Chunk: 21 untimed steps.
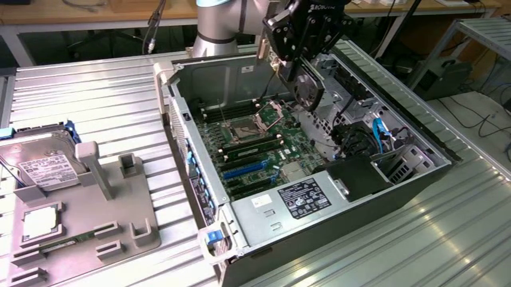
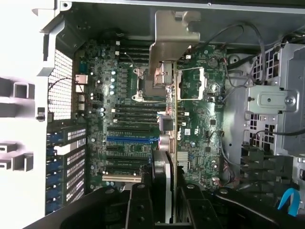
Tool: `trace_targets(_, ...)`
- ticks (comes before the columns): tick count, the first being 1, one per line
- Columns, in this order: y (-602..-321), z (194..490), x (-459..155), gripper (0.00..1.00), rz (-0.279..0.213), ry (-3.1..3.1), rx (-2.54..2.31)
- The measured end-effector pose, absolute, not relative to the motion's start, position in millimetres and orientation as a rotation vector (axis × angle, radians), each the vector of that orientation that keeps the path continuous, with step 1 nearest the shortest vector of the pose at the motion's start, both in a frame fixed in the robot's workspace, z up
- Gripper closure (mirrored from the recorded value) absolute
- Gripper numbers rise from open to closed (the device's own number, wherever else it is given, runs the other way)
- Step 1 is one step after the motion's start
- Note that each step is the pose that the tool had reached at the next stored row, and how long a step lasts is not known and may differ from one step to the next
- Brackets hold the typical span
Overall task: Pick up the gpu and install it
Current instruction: 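Insert the gpu into the slot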
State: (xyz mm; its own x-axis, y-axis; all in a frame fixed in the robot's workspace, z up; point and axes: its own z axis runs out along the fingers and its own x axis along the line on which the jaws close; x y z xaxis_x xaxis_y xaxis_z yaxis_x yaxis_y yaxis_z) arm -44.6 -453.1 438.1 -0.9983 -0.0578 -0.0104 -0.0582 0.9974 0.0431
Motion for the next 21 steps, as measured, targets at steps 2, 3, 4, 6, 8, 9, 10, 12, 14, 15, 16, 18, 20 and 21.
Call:
trace_targets(2,-453.1,438.1,-44.6,0.72,0.068,3.129,-0.14)
trace_targets(3,-453.4,438.0,-44.6,0.72,0.069,3.129,-0.153)
trace_targets(4,-453.5,437.9,-44.6,0.72,0.069,3.128,-0.161)
trace_targets(6,-453.7,438.1,-44.6,0.72,0.07,3.127,-0.191)
trace_targets(8,-453.9,438.0,-44.6,0.72,0.071,3.125,-0.23)
trace_targets(9,-454.0,438.1,-44.6,0.72,0.071,3.123,-0.264)
trace_targets(10,-454.0,438.0,-44.6,0.72,0.071,3.121,-0.291)
trace_targets(12,-454.0,438.1,-44.6,0.72,0.071,3.116,-0.345)
trace_targets(14,-454.0,438.0,-44.6,0.72,0.071,3.112,-0.386)
trace_targets(15,-454.0,438.1,-44.6,0.72,0.071,3.11,-0.403)
trace_targets(16,-454.1,438.1,-44.6,0.72,0.071,3.107,-0.43)
trace_targets(18,-454.1,438.0,-44.6,0.72,0.071,3.102,-0.466)
trace_targets(20,-454.1,438.0,-44.6,0.72,0.072,3.097,-0.502)
trace_targets(21,-454.1,438.0,-44.6,0.72,0.072,3.094,-0.522)
